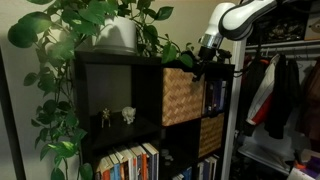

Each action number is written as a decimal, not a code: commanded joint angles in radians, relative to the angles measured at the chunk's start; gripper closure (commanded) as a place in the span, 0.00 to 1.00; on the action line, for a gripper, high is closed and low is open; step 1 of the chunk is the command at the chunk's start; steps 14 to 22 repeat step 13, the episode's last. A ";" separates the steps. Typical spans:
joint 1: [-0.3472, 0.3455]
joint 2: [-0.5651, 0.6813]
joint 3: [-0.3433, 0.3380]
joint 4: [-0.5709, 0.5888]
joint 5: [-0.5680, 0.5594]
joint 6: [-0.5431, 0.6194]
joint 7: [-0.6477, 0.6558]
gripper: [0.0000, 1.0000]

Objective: Slide out the storage container from the middle,remove three pairs of socks and close it

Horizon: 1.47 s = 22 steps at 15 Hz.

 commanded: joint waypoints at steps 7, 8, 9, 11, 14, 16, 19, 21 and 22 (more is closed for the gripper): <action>0.016 -0.071 -0.056 0.114 0.055 -0.496 -0.156 0.00; 0.013 -0.070 -0.050 0.120 0.039 -0.507 -0.149 0.00; 0.012 -0.053 -0.045 0.108 0.037 -0.458 -0.134 0.00; 0.012 -0.054 -0.045 0.114 0.037 -0.472 -0.135 0.00; 0.012 -0.054 -0.045 0.114 0.037 -0.474 -0.135 0.00; 0.012 -0.054 -0.045 0.114 0.037 -0.474 -0.135 0.00; 0.012 -0.054 -0.045 0.114 0.037 -0.474 -0.135 0.00; 0.012 -0.054 -0.045 0.114 0.037 -0.474 -0.135 0.00; 0.012 -0.054 -0.045 0.114 0.037 -0.474 -0.135 0.00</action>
